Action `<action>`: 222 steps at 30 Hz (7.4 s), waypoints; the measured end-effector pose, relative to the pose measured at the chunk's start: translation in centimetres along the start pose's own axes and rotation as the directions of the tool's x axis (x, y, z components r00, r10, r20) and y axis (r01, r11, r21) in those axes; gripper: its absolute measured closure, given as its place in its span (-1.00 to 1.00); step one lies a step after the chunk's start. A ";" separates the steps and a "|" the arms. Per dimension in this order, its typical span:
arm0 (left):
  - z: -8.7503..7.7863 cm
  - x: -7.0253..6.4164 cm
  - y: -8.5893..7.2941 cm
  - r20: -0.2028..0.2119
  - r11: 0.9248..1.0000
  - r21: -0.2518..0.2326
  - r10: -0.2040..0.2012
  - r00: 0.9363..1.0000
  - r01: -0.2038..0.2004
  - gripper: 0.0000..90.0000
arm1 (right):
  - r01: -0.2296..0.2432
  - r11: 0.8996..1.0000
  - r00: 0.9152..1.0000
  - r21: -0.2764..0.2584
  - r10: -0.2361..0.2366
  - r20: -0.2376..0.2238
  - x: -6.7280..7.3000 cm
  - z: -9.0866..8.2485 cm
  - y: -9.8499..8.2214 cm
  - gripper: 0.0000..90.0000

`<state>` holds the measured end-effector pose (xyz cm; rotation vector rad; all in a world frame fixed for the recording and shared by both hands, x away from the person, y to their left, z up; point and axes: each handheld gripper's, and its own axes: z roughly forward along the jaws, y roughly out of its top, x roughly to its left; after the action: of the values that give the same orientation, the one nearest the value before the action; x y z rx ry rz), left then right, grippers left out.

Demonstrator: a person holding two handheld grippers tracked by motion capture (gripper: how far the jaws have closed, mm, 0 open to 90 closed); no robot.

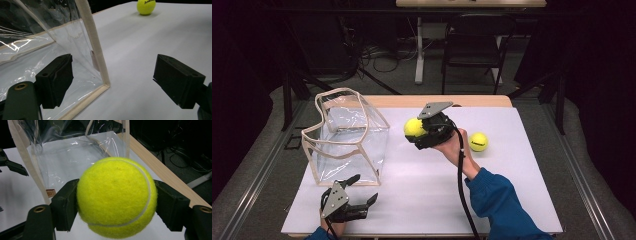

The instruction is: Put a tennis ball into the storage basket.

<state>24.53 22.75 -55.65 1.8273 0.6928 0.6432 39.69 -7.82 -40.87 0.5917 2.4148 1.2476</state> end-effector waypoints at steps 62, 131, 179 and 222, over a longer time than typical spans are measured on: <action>-0.1 0.0 0.0 0.003 1.000 -0.008 -0.004 1.000 0.004 -0.65 | 0.072 0.995 0.997 0.066 -0.070 -0.029 -0.3 2.8 6.6 -0.41; -0.2 0.1 0.0 0.009 1.000 -0.016 -0.004 1.000 0.004 -0.65 | 0.117 0.993 0.993 -0.017 -0.118 -0.033 1.6 4.0 11.9 -0.41; -0.2 0.1 0.0 0.009 1.000 -0.019 -0.010 1.000 0.010 -0.65 | 0.168 0.986 0.981 -0.014 -0.168 -0.095 5.7 7.4 14.1 -0.41; -0.2 0.1 0.0 0.014 1.000 -0.015 -0.002 1.000 0.003 -0.65 | 0.152 0.982 0.973 0.109 -0.130 -0.189 7.0 10.1 13.3 -0.44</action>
<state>24.47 22.97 -55.57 1.8151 0.6795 0.6323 41.32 9.62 -36.23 0.3440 2.6467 1.1440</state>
